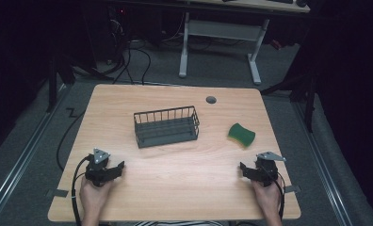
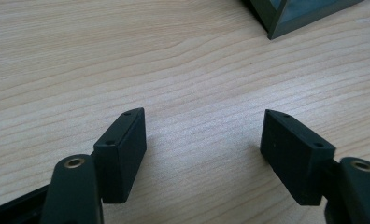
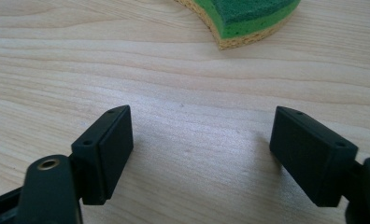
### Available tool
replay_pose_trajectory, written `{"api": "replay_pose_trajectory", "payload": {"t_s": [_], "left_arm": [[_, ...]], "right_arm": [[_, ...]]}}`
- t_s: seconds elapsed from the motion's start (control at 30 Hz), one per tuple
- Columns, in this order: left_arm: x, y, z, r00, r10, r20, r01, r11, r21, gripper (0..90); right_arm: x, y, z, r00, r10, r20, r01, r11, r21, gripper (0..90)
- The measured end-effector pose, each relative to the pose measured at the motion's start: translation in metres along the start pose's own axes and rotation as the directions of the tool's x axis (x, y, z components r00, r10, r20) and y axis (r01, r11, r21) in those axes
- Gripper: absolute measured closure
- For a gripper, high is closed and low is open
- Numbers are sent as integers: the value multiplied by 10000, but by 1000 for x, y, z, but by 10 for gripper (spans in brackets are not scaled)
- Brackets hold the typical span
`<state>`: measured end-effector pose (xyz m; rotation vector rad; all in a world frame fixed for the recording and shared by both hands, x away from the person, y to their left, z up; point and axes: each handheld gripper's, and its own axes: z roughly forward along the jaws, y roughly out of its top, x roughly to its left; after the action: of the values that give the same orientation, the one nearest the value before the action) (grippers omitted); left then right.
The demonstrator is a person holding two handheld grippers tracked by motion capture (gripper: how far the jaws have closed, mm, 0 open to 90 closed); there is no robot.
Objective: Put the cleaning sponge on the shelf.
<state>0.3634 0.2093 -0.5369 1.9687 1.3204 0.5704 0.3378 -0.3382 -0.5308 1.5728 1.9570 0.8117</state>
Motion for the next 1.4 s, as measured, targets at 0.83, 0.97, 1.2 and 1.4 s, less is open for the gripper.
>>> {"api": "replay_pose_trajectory", "payload": {"t_s": [0.83, 0.97, 1.2, 1.4], "left_arm": [[-5, 7, 4, 9998, -112, 155, 113, 9999, -53, 297], [-8, 12, 3, 9996, -77, 261, 83, 9998, -197, 297], [-17, 26, 3, 9991, 66, 422, -49, 9992, -403, 327], [-27, 40, 6, 9982, 227, 561, -206, 9991, -370, 355]], "right_arm": [[8, 12, -6, 9943, -583, -888, 533, 9969, -582, 444], [12, 24, -4, 9889, -640, -1341, 543, 9957, -748, 459], [30, 51, 5, 9740, -1030, -2020, 821, 9906, -1089, 517], [51, 72, 13, 9599, -1458, -2394, 1161, 9842, -1337, 570]]}}
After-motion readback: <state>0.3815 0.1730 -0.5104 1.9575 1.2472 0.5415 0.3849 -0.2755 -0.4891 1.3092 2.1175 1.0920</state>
